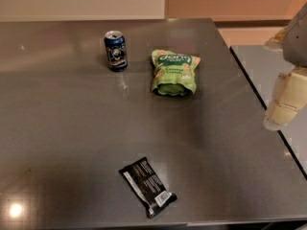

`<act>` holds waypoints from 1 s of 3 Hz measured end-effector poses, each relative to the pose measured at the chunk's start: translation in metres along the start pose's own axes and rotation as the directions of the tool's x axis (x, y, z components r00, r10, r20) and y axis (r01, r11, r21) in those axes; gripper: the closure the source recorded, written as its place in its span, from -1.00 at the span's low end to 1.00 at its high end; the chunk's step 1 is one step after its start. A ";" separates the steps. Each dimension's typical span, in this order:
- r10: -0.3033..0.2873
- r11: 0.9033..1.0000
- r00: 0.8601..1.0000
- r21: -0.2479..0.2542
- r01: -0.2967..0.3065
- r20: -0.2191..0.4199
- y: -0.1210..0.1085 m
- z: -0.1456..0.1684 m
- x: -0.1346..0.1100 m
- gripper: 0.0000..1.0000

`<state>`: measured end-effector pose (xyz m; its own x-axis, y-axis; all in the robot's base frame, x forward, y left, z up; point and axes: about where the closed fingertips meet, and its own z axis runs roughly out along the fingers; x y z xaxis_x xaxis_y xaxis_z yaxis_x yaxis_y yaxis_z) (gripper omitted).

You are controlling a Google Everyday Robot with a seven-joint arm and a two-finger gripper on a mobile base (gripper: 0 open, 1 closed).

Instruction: Move rxbar chocolate near green rice chip bag

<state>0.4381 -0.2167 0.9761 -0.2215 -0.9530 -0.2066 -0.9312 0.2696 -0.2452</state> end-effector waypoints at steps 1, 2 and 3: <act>0.000 1.000 1.000 0.000 0.000 0.000 0.000 0.000 0.000 -1.00; -0.052 0.999 0.998 -0.001 0.052 0.027 0.007 0.003 -0.014 -1.00; -0.114 0.993 0.992 0.012 0.114 0.054 0.025 0.013 -0.036 -1.00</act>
Offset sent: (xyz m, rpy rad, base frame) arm -0.0075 0.0358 -0.0104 0.0263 -0.0074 0.1365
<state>0.4269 -0.1739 0.9651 -0.0978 -0.9687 -0.2281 -0.9468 0.1612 -0.2785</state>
